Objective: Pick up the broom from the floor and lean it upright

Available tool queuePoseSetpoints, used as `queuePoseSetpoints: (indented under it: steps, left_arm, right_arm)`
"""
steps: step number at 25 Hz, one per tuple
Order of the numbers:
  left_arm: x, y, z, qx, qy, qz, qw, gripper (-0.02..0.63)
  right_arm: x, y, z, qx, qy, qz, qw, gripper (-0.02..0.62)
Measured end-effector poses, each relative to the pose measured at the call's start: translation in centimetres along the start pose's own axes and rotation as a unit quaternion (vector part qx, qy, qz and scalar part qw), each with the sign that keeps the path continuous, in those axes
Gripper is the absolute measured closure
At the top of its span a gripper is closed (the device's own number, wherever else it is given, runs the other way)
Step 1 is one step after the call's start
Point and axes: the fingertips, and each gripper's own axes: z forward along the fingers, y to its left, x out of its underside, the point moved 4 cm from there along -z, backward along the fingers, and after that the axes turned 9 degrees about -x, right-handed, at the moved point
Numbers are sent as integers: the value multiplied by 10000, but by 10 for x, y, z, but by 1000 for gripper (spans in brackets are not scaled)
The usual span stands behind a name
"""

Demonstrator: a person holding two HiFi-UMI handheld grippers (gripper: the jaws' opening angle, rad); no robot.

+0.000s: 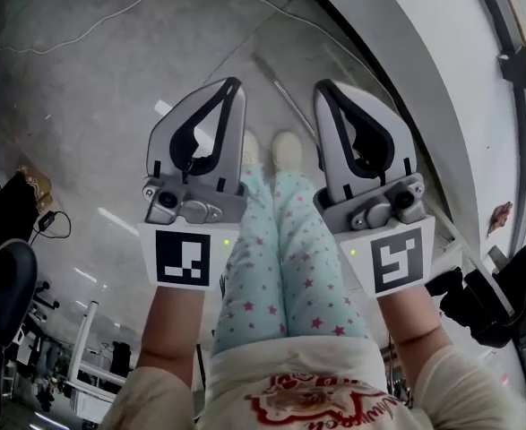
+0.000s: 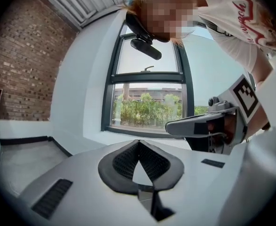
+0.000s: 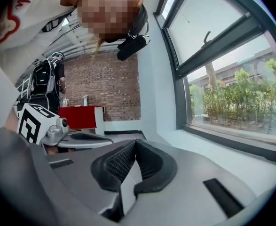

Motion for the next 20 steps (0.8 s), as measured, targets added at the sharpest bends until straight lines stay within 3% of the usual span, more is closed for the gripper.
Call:
queuePoseSetpoints:
  steps: [6, 12, 20]
  left_arm:
    - [81, -1, 23, 198, 237, 73, 9995, 589]
    - [151, -5, 30, 325, 636, 144, 9973, 589]
    - [197, 12, 43, 141, 747, -27, 9971, 589]
  right_arm:
    - [86, -3, 23, -319, 188, -154, 9992, 572]
    - [154, -13, 37, -353, 391, -2, 9986, 572]
    - [207, -10, 63, -368, 566, 31, 9977, 572]
